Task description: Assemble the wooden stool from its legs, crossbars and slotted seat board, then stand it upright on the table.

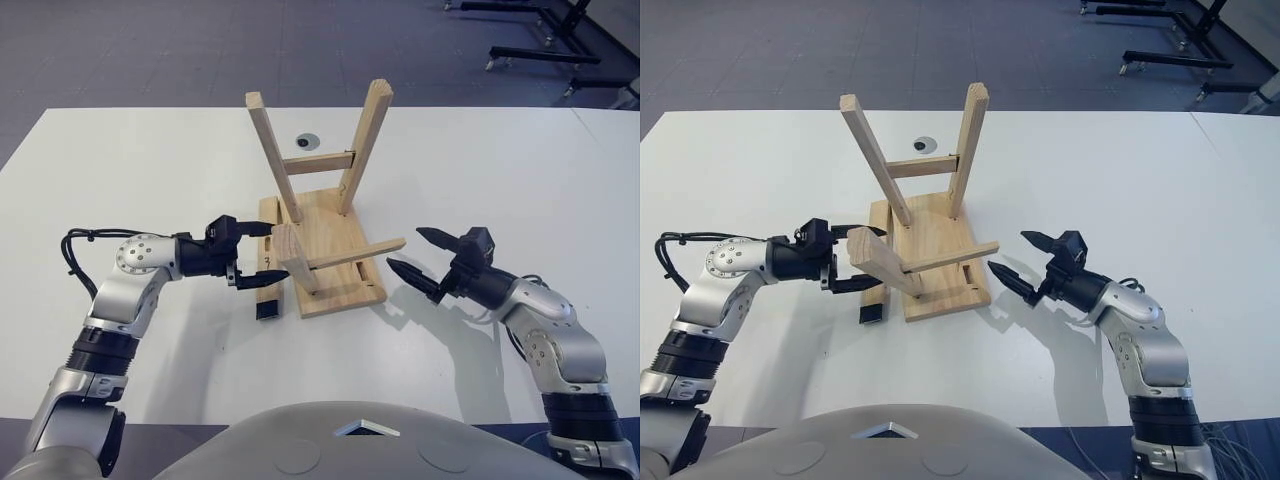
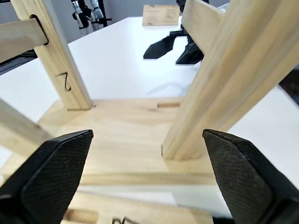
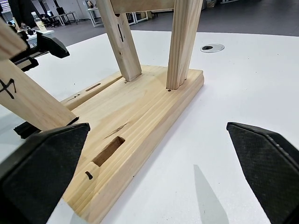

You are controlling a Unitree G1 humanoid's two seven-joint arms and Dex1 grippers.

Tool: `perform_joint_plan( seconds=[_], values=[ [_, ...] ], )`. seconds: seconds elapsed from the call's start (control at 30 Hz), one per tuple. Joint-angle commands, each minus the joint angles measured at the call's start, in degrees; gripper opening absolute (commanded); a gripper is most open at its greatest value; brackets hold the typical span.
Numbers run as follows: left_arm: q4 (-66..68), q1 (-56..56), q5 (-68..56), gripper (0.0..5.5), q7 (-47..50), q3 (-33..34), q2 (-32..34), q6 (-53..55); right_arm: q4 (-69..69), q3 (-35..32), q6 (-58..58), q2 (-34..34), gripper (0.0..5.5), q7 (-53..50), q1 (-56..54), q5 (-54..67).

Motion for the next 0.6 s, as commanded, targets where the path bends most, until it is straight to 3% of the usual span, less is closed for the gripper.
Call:
perform_joint_plan(
  seconds=[0.03,0.13,0.37,0.6],
  values=[
    [-3.93,4.58,8.76,4.92,6.46,-2.60,2.55,3.00,-1.62,-0.96,0.40,-0.13,5.40,-0.89,1.25,0.82],
    [-11.44,7.88,9.74,5.39,12.28,-2.29,1.66,11.17,-2.71,-0.79,0.46,0.08,5.40,-1.30,3.16,0.94],
    [-24.49,8.43,13.69,5.39,23.98,-4.62,0.90,31.21,-5.68,-0.23,0.55,1.25,5.40,-3.25,7.15,1.34],
    [-27.72,9.16,23.18,5.39,29.40,-9.60,7.30,40.27,-6.55,-0.56,0.32,2.42,5.40,-5.21,8.66,1.71]
  ],
)
